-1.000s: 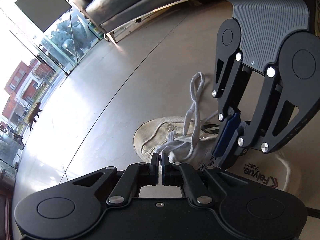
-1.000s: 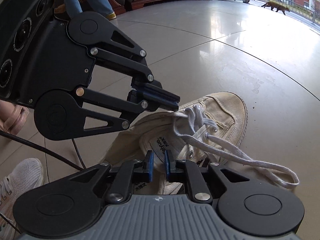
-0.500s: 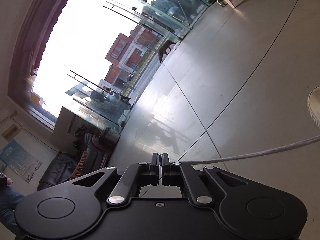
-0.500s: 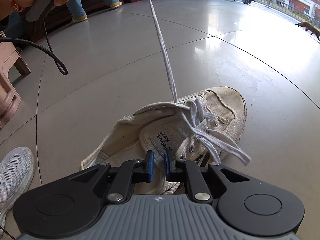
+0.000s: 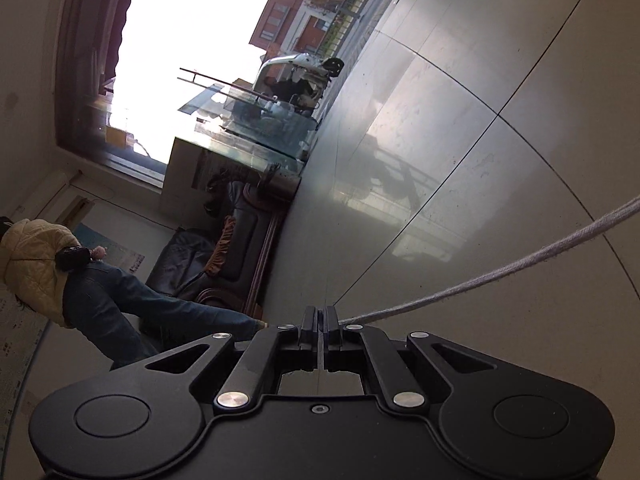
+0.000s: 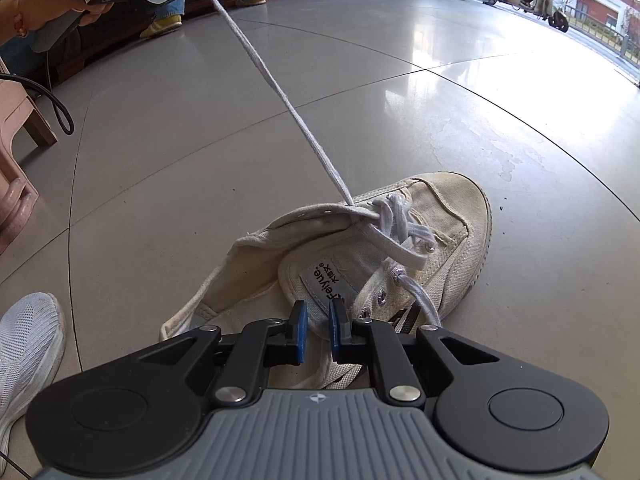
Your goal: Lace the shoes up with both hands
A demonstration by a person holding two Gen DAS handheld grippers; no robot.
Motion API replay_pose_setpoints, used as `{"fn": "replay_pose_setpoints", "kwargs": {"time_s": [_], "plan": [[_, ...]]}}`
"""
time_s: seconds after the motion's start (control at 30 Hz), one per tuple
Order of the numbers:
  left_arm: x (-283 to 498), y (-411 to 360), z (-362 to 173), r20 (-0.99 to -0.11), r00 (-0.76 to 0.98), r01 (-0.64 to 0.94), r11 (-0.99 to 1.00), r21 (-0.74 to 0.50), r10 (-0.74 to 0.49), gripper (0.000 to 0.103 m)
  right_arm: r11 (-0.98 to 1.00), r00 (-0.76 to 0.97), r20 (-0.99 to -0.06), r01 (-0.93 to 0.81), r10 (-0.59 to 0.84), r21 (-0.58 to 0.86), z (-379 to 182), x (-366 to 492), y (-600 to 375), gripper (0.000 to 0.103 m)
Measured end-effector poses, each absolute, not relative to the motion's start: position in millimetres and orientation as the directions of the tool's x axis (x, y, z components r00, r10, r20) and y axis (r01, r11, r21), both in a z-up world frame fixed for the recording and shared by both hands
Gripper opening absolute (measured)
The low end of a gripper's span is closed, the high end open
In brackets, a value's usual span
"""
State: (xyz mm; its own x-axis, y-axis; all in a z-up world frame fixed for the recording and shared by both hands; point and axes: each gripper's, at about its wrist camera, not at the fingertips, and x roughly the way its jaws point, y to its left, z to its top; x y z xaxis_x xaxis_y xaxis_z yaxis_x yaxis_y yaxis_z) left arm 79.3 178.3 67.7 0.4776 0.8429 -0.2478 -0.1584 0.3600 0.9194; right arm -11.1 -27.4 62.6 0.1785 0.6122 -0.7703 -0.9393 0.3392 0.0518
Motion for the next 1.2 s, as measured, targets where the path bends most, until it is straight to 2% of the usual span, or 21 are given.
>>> {"fn": "replay_pose_setpoints", "kwargs": {"time_s": [0.37,0.43,0.57,0.73,0.83,0.87,0.93,1.07,1.1,1.17,1.2], "plan": [[53,201,27,-0.323,0.375,-0.077,0.376,0.923,0.869,0.004,0.344,0.188,-0.776,-0.938,0.602,0.039,69,-20,-36,0.013],[48,203,23,-0.344,0.349,-0.080,0.393,0.916,0.872,0.010,0.344,0.190,-0.776,-0.938,0.601,0.037,70,-22,-38,0.013],[41,214,25,-0.414,0.261,-0.160,0.462,0.872,0.872,0.011,0.348,0.192,-0.775,-0.937,0.602,0.038,73,-23,-39,0.013],[24,244,55,-0.623,0.159,-0.440,0.620,0.650,0.766,0.011,0.348,0.189,-0.774,-0.936,0.605,0.043,72,-23,-40,0.013],[16,240,77,-0.713,0.233,-0.551,0.694,0.464,0.662,0.012,0.344,0.183,-0.773,-0.938,0.607,0.048,73,-22,-41,0.014],[15,237,84,-0.732,0.273,-0.574,0.717,0.396,0.624,0.012,0.343,0.180,-0.773,-0.938,0.609,0.052,72,-22,-42,0.018],[12,220,97,-0.739,0.374,-0.585,0.761,0.280,0.560,0.031,0.339,0.157,-0.768,-0.937,0.621,0.082,73,-21,-43,0.027],[14,175,131,-0.686,0.608,-0.526,0.850,0.029,0.400,0.041,0.285,0.116,-0.759,-0.954,0.640,0.095,73,-25,-44,0.052],[16,167,137,-0.671,0.645,-0.507,0.862,-0.019,0.365,0.051,0.264,0.109,-0.758,-0.961,0.643,0.085,73,-28,-44,0.052],[21,149,150,-0.623,0.728,-0.459,0.879,-0.131,0.287,0.063,0.260,0.092,-0.756,-0.960,0.648,0.107,73,-25,-44,0.056],[24,140,156,-0.592,0.761,-0.441,0.880,-0.176,0.264,0.077,0.259,0.073,-0.755,-0.957,0.652,0.130,74,-22,-45,0.060]]}}
